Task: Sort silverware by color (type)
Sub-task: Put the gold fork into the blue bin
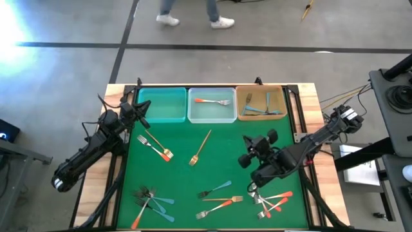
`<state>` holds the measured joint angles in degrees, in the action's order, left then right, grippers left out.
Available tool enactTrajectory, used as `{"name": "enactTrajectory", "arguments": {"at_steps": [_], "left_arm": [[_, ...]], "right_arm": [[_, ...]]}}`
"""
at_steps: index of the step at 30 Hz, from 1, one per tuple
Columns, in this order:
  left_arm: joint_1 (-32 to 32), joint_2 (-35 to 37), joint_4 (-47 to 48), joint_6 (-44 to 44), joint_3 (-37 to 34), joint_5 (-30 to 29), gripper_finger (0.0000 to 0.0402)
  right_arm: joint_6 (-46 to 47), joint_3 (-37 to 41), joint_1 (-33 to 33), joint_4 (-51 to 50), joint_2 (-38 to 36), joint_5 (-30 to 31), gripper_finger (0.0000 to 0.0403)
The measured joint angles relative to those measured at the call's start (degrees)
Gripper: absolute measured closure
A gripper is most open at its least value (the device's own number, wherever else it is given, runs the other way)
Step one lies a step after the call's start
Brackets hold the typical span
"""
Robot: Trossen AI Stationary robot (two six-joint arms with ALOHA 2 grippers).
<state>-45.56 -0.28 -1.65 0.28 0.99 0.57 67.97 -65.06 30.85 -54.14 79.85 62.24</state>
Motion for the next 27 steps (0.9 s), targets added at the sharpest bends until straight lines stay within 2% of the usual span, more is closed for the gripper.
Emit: {"name": "enactTrajectory", "arguments": {"at_steps": [3,9,22,27], "left_arm": [[0.0,0.0,0.0,0.0,0.0,0.0,0.0401],[0.0,0.0,0.0,0.0,0.0,0.0,0.0401],[0.0,0.0,0.0,0.0,0.0,0.0,0.0401],[0.0,0.0,0.0,0.0,0.0,0.0,0.0401]], "right_arm": [[-1.9,-0.1,-0.2,0.6,0.0,-2.2,0.0394],[-4.0,-0.3,-0.6,2.5,0.1,-2.2,0.0394],[-19.8,-0.3,-1.6,16.8,0.9,-2.2,0.0394],[-21.6,-0.3,-1.5,21.0,1.1,-2.3,0.0394]]}}
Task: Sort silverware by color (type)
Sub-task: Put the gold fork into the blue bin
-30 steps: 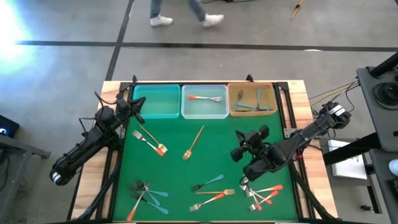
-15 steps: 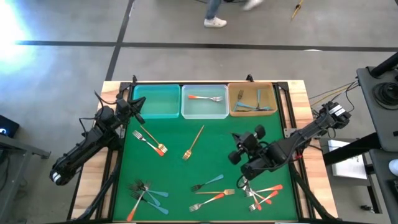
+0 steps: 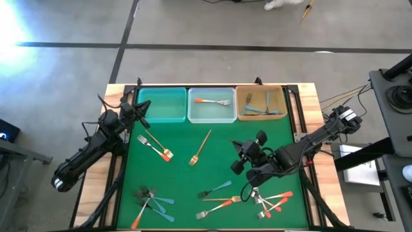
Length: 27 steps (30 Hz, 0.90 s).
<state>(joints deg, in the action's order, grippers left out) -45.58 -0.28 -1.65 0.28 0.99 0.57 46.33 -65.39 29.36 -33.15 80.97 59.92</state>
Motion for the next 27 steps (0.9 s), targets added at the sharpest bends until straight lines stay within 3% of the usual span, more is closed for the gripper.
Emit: {"name": "enactTrajectory", "arguments": {"at_steps": [7,11,16,27], "left_arm": [[0.0,0.0,-0.8,0.7,0.0,0.0,0.0401],[0.0,0.0,-0.2,-4.4,0.0,0.4,0.0401],[0.0,0.0,-0.9,-3.0,0.0,-5.3,0.0401],[0.0,0.0,-0.8,-13.1,0.0,-5.6,0.0401]], "right_arm": [[0.1,0.0,0.0,1.4,0.0,-3.2,0.0394],[0.1,0.0,0.0,2.6,0.0,-5.4,0.0394],[0.1,0.0,0.1,2.8,0.0,-6.7,0.0394],[-1.2,0.0,0.1,6.6,0.0,-13.8,0.0394]]}}
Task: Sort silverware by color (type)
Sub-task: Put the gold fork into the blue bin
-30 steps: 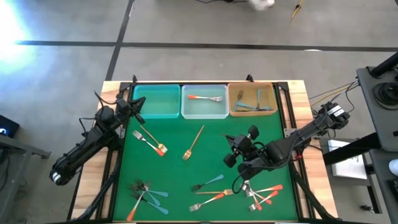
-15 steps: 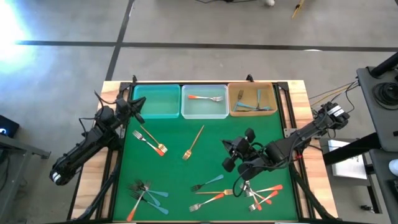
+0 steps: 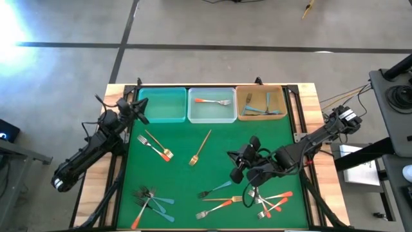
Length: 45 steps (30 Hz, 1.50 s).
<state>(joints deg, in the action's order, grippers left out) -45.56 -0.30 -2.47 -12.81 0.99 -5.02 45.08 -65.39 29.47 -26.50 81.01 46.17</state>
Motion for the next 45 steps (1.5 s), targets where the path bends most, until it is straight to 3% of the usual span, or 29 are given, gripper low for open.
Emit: {"name": "enactTrajectory", "arguments": {"at_steps": [5,8,12,19,23,27,34,37,40,45], "left_arm": [[0.0,0.0,0.0,-6.1,0.0,0.1,0.0401],[0.0,0.0,0.0,-6.5,0.0,3.1,0.0401],[0.0,0.0,-0.9,-9.8,0.0,11.7,0.0401],[1.9,0.0,-15.0,-20.3,0.0,36.2,0.0401],[7.9,0.0,-23.2,-23.8,0.0,38.9,0.0401],[16.8,-0.1,-22.9,-20.6,-0.3,33.4,0.0401],[39.1,-6.9,-14.5,-11.9,-0.4,10.3,0.0401],[49.5,-13.1,-21.0,-7.2,-0.4,-1.1,0.0401],[57.3,-19.9,-30.4,-0.6,-0.4,-8.6,0.0402],[62.5,-30.4,-39.3,5.1,1.6,-16.1,0.0381]], "right_arm": [[0.9,0.0,0.0,0.1,0.0,-0.2,0.0394],[0.7,0.0,0.0,0.1,0.0,-0.2,0.0394],[0.7,0.0,0.0,0.1,0.0,-0.3,0.0394],[-2.3,0.0,-0.2,0.1,0.0,-1.6,0.0394],[-3.0,0.0,-0.2,0.1,0.0,-1.6,0.0394],[-3.0,0.0,-0.5,0.5,0.0,-1.5,0.0394],[-6.2,0.0,-2.8,3.4,-0.3,-1.1,0.0394],[-9.2,0.0,-4.8,6.2,-0.6,-1.2,0.0394],[-12.9,0.0,-6.9,10.0,-0.7,-1.5,0.0394],[-18.7,0.0,-10.1,15.6,-0.8,-6.1,0.0394]]}}
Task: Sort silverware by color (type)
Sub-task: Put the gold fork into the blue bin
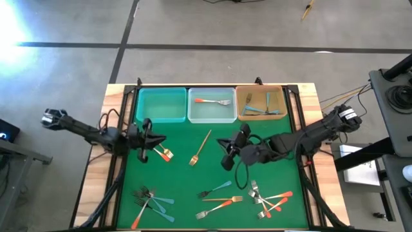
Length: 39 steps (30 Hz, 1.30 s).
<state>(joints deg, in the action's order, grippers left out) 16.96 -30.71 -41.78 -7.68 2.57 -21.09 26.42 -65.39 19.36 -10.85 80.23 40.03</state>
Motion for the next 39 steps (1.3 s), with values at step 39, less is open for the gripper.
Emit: {"name": "enactTrajectory", "arguments": {"at_steps": [39], "left_arm": [[-0.7,-62.8,-20.7,6.1,36.1,-9.8,0.0263]], "right_arm": [[-22.4,0.0,-4.6,23.5,1.7,-9.1,0.0394]]}}
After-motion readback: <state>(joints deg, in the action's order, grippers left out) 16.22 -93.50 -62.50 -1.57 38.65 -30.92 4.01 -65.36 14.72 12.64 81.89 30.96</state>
